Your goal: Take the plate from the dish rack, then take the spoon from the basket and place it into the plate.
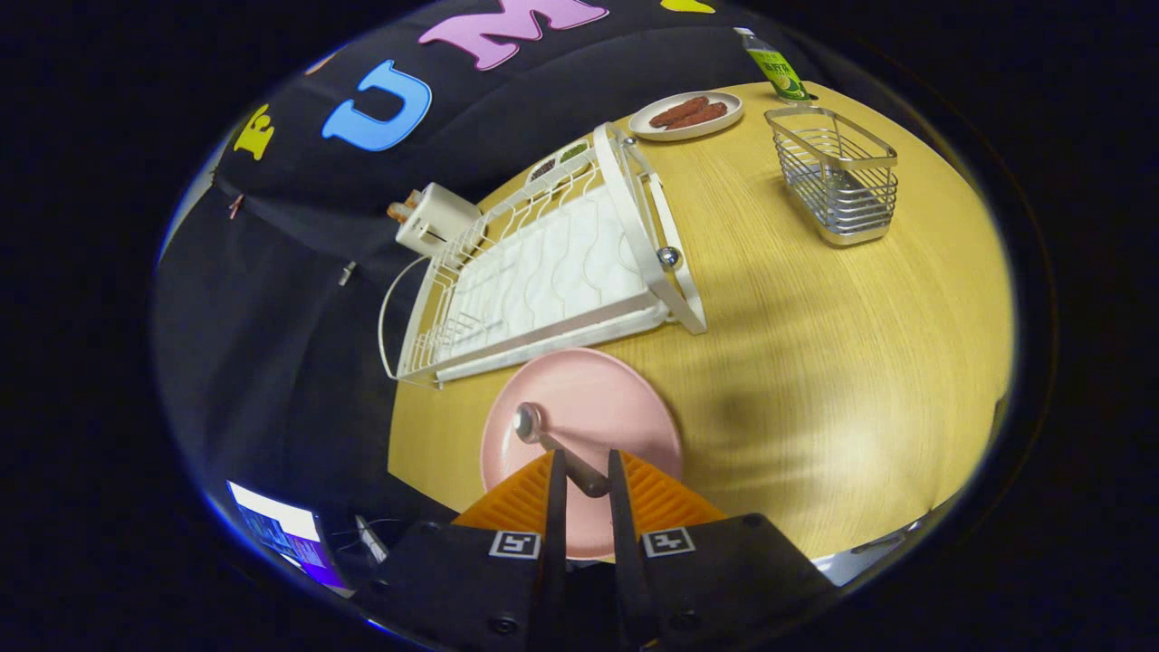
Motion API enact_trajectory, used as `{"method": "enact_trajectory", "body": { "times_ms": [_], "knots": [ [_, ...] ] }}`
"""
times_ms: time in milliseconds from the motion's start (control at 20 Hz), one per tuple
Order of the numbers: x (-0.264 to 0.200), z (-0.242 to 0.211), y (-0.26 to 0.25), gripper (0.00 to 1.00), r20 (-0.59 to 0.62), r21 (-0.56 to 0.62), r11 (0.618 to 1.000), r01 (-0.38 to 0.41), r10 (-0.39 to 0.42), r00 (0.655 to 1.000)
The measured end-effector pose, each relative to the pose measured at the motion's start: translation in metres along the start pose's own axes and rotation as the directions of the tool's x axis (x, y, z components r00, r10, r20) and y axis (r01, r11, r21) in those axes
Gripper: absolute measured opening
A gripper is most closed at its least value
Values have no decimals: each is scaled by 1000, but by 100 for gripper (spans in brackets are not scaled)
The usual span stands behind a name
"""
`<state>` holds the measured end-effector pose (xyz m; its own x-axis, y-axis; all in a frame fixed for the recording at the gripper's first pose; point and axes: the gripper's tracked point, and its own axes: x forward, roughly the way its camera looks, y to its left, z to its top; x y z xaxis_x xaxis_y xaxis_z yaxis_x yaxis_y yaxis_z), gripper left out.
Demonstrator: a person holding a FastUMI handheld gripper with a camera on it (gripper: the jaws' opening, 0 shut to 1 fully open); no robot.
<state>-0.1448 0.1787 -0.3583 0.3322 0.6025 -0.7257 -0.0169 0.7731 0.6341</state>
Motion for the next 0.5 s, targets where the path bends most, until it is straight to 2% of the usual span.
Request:
{"method": "enact_trajectory", "body": {
  "times_ms": [150,300,350,400,500],
  "knots": [
    [-1,-8,-19,36,-16,-85,992,91,-93,996],
    [-5,-9,-20,84,-13,-130,985,113,-116,993],
    [-7,-6,-22,87,-3,-148,981,126,-128,992],
    [-11,-2,-24,96,10,-166,976,145,-145,989],
    [-22,10,-20,99,45,-190,968,162,-156,987]
  ]
}}
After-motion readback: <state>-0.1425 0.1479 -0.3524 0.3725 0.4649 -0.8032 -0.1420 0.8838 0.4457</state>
